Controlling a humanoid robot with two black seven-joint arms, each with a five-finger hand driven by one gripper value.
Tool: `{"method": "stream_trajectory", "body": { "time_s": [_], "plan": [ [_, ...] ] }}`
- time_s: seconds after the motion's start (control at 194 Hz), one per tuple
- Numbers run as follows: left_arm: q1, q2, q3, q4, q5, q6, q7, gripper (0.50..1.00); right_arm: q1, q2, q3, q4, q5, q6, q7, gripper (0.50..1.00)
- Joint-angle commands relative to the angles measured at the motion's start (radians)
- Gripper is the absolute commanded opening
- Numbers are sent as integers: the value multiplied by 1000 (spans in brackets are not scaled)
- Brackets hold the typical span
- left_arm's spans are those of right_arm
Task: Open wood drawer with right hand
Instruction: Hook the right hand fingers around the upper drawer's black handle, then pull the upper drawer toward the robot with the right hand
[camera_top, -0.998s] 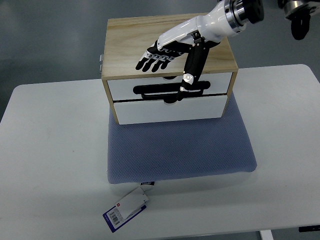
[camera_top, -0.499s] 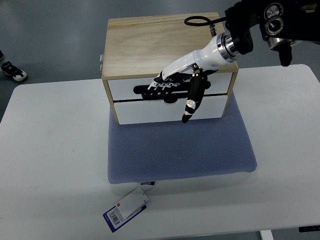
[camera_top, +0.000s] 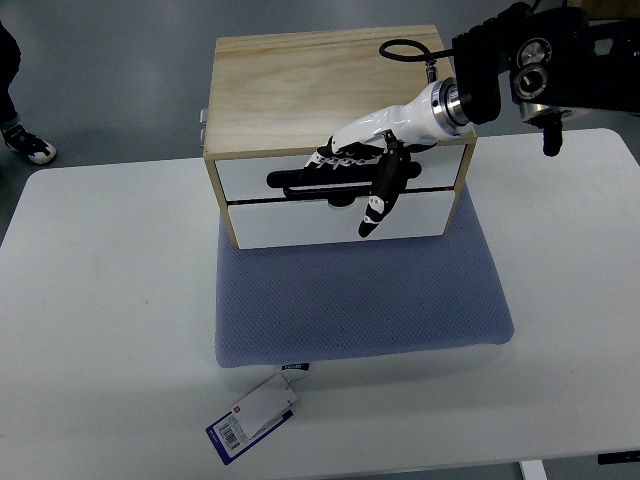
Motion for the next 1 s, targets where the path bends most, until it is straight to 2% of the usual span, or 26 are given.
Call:
{"method": "stream_trajectory", "body": {
  "time_s": [0.0,0.617,0.864,0.869,0.879,0.993],
  "plan": [
    [1,0,-1,0,0,0,0,1000,-16,2,1,-2,2,-15,-12,942],
    [1,0,-2,2,0,1,0,1000,-73,0,-2,-6,-1,-48,-52,944],
    [1,0,-2,2,0,1,0,1000,-74,-3,-2,-6,2,-17,-58,944],
    [-1,0,-2,3,0,1,0,1000,-74,-6,-2,-6,2,12,-60,944],
    [-1,0,-2,3,0,1,0,1000,-74,-6,-2,-6,2,20,-60,944],
    [-1,0,-2,5,0,1,0,1000,-74,-12,-2,-5,2,74,-61,944]
  ]
}}
